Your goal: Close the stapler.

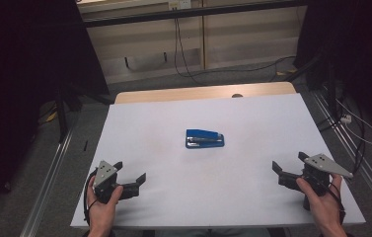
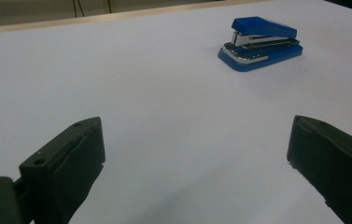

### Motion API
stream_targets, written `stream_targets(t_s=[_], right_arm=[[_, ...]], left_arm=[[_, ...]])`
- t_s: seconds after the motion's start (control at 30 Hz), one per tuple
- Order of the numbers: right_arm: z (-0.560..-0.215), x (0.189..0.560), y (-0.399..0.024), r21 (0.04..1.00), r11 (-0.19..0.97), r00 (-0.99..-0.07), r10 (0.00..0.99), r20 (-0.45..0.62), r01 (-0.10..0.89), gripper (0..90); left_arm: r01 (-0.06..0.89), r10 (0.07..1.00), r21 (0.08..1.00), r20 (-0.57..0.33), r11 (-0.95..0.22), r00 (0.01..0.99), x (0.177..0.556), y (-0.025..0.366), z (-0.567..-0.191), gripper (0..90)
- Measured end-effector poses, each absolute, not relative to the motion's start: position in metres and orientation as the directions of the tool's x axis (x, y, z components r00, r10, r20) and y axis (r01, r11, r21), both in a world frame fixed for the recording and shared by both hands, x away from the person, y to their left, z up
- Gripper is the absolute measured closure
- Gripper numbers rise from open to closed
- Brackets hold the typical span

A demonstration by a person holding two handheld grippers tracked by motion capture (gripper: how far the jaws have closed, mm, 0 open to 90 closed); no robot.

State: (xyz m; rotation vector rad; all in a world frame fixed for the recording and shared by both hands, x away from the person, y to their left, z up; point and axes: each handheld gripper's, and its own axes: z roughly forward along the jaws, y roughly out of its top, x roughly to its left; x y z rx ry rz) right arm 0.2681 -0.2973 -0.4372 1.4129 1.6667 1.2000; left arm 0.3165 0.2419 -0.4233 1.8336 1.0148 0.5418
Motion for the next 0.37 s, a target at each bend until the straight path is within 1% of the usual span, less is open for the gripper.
stream_targets(t_s=[0.07,0.2,0.37], right_arm=[[-0.4371,0.2688,-0.2980,0.923,0.009,-0.219,0.972,0.082,0.385,5.3],[-0.4370,0.2697,-0.3005,0.923,-0.005,-0.210,0.973,0.093,0.384,5.3],[-0.4373,0.2702,-0.3004,0.922,-0.002,-0.223,0.970,0.095,0.386,5.0]], left_arm=[[0.408,0.831,0.885,-0.046,-0.224,0.555,0.3159,0.2414,-0.4232,4.2],[0.406,0.827,0.890,-0.061,-0.209,0.559,0.3171,0.2426,-0.4234,4.2],[0.414,0.832,0.887,-0.067,-0.203,0.551,0.3178,0.2438,-0.4244,4.2]])
